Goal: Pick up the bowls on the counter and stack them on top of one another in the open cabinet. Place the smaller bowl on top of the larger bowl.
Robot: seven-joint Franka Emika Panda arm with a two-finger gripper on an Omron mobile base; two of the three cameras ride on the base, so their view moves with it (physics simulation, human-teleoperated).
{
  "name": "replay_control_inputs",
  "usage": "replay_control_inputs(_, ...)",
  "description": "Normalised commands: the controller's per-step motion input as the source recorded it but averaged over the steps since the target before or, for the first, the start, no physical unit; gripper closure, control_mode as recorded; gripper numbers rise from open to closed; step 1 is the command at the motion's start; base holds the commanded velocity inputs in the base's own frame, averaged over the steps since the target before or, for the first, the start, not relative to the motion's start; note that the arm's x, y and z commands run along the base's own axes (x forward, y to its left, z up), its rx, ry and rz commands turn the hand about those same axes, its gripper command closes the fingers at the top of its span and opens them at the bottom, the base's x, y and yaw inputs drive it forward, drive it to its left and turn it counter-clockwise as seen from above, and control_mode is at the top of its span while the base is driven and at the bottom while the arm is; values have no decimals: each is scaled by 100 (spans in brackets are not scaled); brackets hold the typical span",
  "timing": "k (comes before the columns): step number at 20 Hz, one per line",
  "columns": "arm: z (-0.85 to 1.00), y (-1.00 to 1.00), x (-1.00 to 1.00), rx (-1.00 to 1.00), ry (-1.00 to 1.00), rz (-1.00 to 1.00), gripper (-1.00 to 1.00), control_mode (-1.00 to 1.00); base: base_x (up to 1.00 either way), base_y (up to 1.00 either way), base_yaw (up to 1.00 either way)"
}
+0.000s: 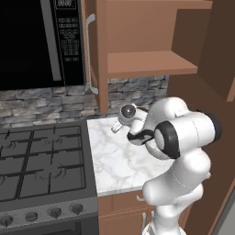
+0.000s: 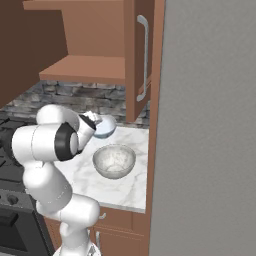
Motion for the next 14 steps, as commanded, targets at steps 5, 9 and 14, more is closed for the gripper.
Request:
replay_control_inputs(5, 67, 0, -28, -2, 0, 0, 100, -100, 0, 0, 0)
replay_control_inputs(9, 84, 0, -43, -1, 0, 0, 100, -100, 0, 0, 0)
replay_control_inputs(14, 81, -2, -56, -1, 0, 0, 100, -100, 0, 0, 0)
